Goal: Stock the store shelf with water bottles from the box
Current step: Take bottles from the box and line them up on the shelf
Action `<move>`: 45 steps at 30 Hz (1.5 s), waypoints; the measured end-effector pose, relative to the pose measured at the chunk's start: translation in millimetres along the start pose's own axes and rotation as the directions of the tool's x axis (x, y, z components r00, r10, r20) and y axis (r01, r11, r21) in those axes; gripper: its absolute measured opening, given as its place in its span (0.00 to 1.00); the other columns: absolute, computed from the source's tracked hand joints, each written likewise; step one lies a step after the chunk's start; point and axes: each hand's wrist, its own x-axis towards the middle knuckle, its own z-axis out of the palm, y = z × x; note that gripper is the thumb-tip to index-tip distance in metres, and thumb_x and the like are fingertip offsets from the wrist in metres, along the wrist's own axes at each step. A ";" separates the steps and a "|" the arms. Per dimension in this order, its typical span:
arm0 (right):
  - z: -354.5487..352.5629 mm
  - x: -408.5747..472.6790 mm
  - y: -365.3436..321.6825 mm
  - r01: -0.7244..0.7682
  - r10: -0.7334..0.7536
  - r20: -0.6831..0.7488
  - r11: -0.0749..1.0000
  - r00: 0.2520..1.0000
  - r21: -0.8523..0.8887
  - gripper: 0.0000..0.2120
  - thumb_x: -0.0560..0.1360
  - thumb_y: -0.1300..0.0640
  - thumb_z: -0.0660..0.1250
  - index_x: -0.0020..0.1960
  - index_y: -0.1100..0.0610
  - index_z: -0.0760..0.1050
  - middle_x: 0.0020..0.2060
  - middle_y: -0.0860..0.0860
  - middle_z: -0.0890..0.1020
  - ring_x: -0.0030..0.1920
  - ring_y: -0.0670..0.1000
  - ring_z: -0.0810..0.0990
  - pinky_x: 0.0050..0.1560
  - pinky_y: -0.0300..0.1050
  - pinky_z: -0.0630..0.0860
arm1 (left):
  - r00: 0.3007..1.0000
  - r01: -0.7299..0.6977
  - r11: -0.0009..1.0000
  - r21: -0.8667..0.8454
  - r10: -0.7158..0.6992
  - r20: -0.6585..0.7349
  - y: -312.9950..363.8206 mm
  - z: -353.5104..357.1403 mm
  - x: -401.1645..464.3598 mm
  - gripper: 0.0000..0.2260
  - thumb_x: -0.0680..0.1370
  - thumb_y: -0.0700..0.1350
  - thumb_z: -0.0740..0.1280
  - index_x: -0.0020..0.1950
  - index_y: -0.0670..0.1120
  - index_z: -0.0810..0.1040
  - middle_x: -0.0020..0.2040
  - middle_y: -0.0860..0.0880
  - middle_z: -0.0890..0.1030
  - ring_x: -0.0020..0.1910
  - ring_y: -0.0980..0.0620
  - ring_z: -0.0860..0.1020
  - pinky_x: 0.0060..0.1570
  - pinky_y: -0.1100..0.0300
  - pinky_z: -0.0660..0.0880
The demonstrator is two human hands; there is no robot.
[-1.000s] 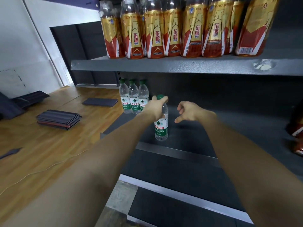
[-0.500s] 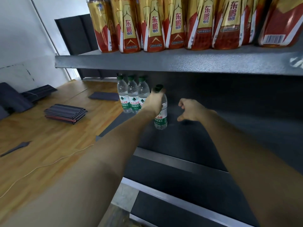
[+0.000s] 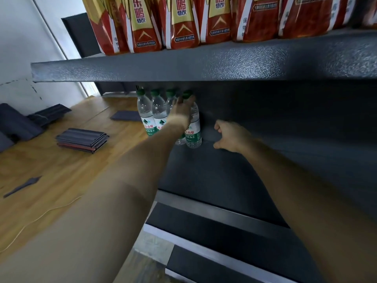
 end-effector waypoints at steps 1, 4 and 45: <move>1.4 0.0 0.5 0.005 -0.005 0.002 1.000 1.000 -0.016 0.27 0.68 0.53 0.77 0.63 0.53 0.71 0.60 0.52 0.78 0.58 0.54 0.78 0.57 0.53 0.77 | 1.000 -0.010 0.999 0.034 0.010 0.011 -0.7 0.7 2.1 0.28 0.74 0.30 0.64 0.71 0.50 0.68 0.66 0.39 0.69 0.66 0.38 0.68 0.59 0.49 0.71; 2.6 -3.5 1.8 0.009 -0.008 0.009 0.999 1.000 -0.041 0.26 0.69 0.54 0.77 0.64 0.55 0.71 0.60 0.53 0.76 0.58 0.55 0.76 0.58 0.53 0.76 | 0.995 -0.060 0.982 0.180 0.044 0.093 -2.1 -0.1 3.7 0.29 0.78 0.37 0.66 0.76 0.53 0.62 0.72 0.39 0.64 0.70 0.38 0.63 0.66 0.49 0.67; 395.0 -347.2 -111.7 -0.243 0.252 0.603 0.965 0.757 -0.099 0.22 0.75 0.51 0.72 0.64 0.59 0.71 0.61 0.60 0.75 0.59 0.61 0.77 0.56 0.51 0.74 | 0.629 -0.064 0.996 0.064 -0.010 0.778 -158.9 147.6 -552.9 0.16 0.79 0.51 0.62 0.65 0.50 0.77 0.61 0.46 0.80 0.60 0.43 0.77 0.58 0.50 0.73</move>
